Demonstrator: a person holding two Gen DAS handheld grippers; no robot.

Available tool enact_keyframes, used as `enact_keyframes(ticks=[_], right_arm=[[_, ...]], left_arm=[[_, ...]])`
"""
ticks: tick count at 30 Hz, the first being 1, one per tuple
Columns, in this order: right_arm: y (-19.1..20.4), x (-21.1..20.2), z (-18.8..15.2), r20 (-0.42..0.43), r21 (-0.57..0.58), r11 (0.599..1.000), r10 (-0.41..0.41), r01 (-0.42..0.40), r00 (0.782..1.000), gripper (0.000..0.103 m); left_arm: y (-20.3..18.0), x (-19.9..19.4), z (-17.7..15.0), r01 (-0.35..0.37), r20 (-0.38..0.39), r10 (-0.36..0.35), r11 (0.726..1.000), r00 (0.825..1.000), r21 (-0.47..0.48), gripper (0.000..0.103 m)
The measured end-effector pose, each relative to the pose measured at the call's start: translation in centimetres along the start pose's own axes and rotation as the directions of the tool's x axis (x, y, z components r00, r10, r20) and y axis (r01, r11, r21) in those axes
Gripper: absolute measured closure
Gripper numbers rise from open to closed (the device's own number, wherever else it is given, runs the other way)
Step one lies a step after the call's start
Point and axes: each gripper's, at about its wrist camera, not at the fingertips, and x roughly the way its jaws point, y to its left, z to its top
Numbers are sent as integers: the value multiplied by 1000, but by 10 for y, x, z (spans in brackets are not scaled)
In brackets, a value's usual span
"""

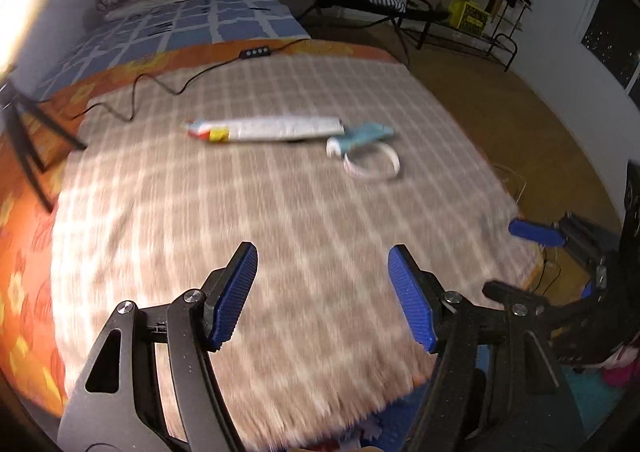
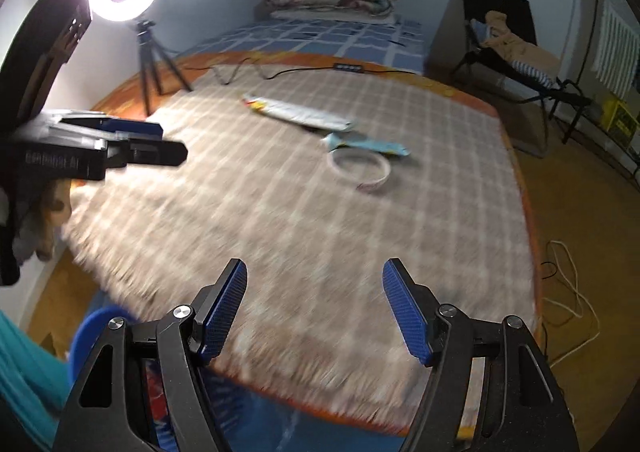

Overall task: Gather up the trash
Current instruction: 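Move both tools back over the blanket toward the long white wrapper, then grasp the long white wrapper with the left tool while the right tool reaches the white wristband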

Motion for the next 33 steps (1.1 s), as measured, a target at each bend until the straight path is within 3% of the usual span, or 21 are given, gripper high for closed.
enact_keyframes(ticks=[4,17,25,28,33], right_arm=[[-20,17,12,-49,31,1000,4,-2,999,33],[-37,38,25,-80,38,998,48,-45,996,33],[-34,37,33,-58,56,995,88,-84,994,33],[-35,39,33,-59,65,994,89,-85,994,33],[-41,41,35,-53,78,993,91,-87,994,33]], left_arm=[[16,25,38,9,-8,-9,1000,1000,-8,33],[55,117,123,6,-55,-7,1000,998,-7,33],[87,156,141,16,-83,-25,993,996,-117,33],[96,171,142,20,-127,-39,989,991,-145,33],[113,180,132,91,-191,-144,961,971,-263,33]])
